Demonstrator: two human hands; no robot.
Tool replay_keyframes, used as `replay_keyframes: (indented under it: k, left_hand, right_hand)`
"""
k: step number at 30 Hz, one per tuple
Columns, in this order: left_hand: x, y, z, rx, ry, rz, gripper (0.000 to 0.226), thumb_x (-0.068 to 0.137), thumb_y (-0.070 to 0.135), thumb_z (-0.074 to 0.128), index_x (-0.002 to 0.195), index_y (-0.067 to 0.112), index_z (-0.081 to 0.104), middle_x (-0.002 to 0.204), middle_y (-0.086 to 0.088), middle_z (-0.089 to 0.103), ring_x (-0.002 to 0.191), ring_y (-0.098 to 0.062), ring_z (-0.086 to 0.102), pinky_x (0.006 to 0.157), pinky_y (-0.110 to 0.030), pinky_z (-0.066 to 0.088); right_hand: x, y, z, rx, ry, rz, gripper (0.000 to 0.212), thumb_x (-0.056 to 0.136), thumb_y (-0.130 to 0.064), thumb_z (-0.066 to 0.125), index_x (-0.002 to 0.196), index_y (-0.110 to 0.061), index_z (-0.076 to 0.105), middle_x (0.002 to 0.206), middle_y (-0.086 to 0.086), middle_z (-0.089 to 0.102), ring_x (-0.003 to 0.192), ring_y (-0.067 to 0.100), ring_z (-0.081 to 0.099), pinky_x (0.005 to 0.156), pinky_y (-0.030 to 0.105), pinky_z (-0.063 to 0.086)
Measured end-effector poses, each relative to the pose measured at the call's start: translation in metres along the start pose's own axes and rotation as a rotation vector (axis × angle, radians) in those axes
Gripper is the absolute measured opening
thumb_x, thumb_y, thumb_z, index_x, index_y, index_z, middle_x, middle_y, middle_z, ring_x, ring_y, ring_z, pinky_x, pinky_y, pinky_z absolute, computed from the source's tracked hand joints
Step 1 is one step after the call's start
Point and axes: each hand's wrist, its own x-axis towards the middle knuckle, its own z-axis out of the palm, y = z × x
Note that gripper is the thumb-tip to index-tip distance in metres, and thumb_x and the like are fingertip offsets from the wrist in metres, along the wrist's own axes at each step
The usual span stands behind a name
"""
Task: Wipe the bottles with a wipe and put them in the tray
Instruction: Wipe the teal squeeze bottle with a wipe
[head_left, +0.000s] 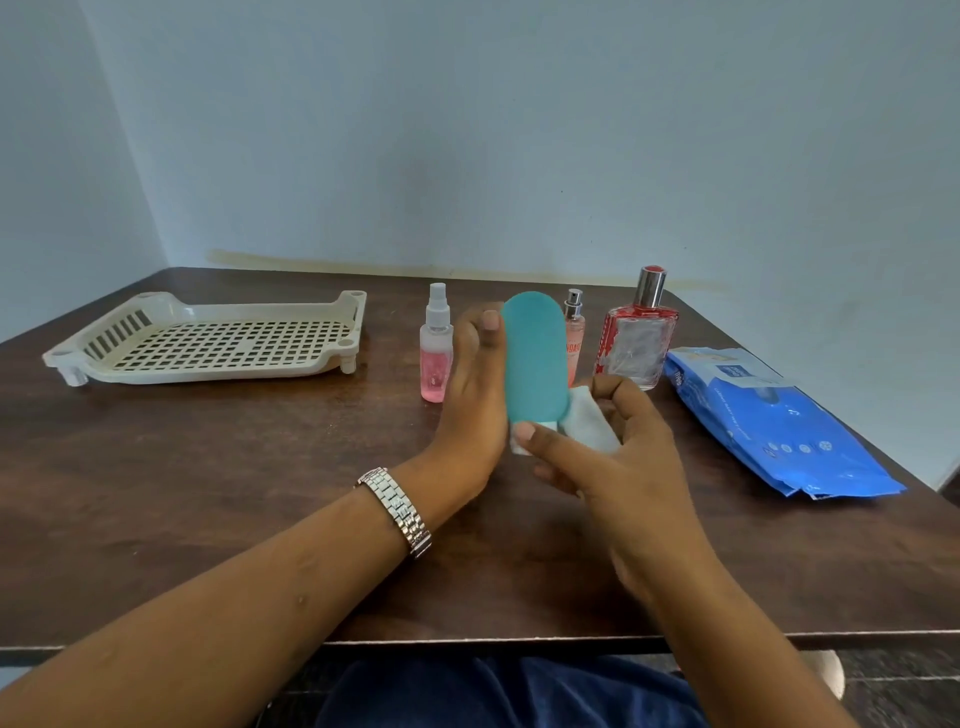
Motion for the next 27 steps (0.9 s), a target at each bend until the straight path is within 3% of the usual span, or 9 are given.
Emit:
replay_keyframes:
  k: [2, 5, 8, 11, 15, 20, 24, 27]
  left_hand:
    - [0.0, -0.001, 0.001, 0.052, 0.011, 0.084, 0.03, 0.102, 0.033, 0.028, 0.122, 0.015, 0.042, 0.099, 0.01, 0.053, 0.076, 0.011, 0.059, 0.059, -0.011, 0.047]
    - [0.001, -0.002, -0.002, 0.02, -0.04, -0.018, 0.021, 0.103, 0.036, 0.029, 0.111, 0.034, 0.048, 0.095, 0.002, 0.058, 0.076, -0.007, 0.061, 0.051, -0.021, 0.048]
    - [0.002, -0.003, -0.002, -0.065, -0.077, -0.155, 0.023, 0.105, 0.032, 0.031, 0.104, 0.041, 0.052, 0.093, -0.004, 0.062, 0.072, -0.013, 0.062, 0.052, -0.026, 0.05]
    - [0.003, -0.001, -0.003, -0.118, -0.126, -0.262, 0.031, 0.104, 0.039, 0.029, 0.122, 0.029, 0.052, 0.094, -0.008, 0.066, 0.069, -0.012, 0.065, 0.051, -0.024, 0.051]
    - [0.004, -0.003, -0.005, -0.201, -0.152, -0.382, 0.055, 0.099, 0.051, 0.028, 0.136, 0.015, 0.047, 0.086, -0.007, 0.068, 0.063, -0.01, 0.067, 0.047, -0.02, 0.049]
    - [0.005, -0.003, -0.006, -0.302, -0.162, -0.499, 0.054, 0.098, 0.049, 0.032, 0.137, 0.014, 0.046, 0.113, -0.013, 0.067, 0.084, -0.019, 0.071, 0.064, -0.034, 0.06]
    - [0.005, -0.007, -0.004, -0.339, -0.158, -0.549, 0.059, 0.096, 0.053, 0.033, 0.133, 0.009, 0.049, 0.106, -0.016, 0.063, 0.081, -0.023, 0.067, 0.075, -0.038, 0.056]
    - [0.008, -0.008, -0.005, -0.254, -0.226, -0.542, 0.069, 0.093, 0.064, 0.022, 0.126, 0.011, 0.052, 0.091, -0.016, 0.065, 0.074, -0.023, 0.064, 0.067, -0.033, 0.054]
  right_hand:
    - [-0.001, 0.004, -0.001, -0.3, 0.106, -0.257, 0.035, 0.065, -0.022, 0.084, 0.088, -0.029, 0.058, 0.086, -0.011, 0.063, 0.083, 0.004, 0.061, 0.066, 0.014, 0.049]
    - [-0.001, 0.008, -0.001, -0.567, 0.188, -0.508, 0.027, 0.072, -0.016, 0.079, 0.088, -0.027, 0.06, 0.086, -0.014, 0.058, 0.084, -0.003, 0.053, 0.066, 0.003, 0.037]
    - [-0.001, 0.011, -0.003, -0.646, 0.205, -0.603, 0.022, 0.077, -0.009, 0.074, 0.094, -0.021, 0.067, 0.088, -0.009, 0.057, 0.085, -0.006, 0.052, 0.07, -0.001, 0.035]
    - [0.0, 0.012, -0.006, -0.648, 0.201, -0.614, 0.018, 0.078, -0.008, 0.073, 0.093, -0.018, 0.07, 0.09, -0.008, 0.059, 0.086, -0.004, 0.053, 0.072, 0.001, 0.038]
    - [0.001, 0.005, -0.009, -0.549, 0.161, -0.558, 0.014, 0.076, -0.016, 0.075, 0.089, -0.02, 0.071, 0.088, -0.012, 0.06, 0.086, -0.004, 0.055, 0.07, 0.002, 0.039]
    - [0.005, -0.007, -0.019, -0.167, 0.042, -0.234, 0.014, 0.072, -0.03, 0.074, 0.082, -0.021, 0.072, 0.082, -0.003, 0.071, 0.08, 0.006, 0.066, 0.071, 0.024, 0.052]
    - [0.015, -0.017, -0.03, 0.065, 0.081, -0.072, 0.018, 0.074, -0.032, 0.064, 0.08, -0.016, 0.069, 0.065, -0.007, 0.069, 0.064, 0.005, 0.065, 0.058, 0.013, 0.051]
    - [0.024, -0.017, -0.037, 0.184, 0.032, 0.056, 0.025, 0.081, -0.036, 0.057, 0.084, -0.014, 0.068, 0.067, -0.007, 0.068, 0.062, 0.003, 0.061, 0.059, 0.015, 0.051]
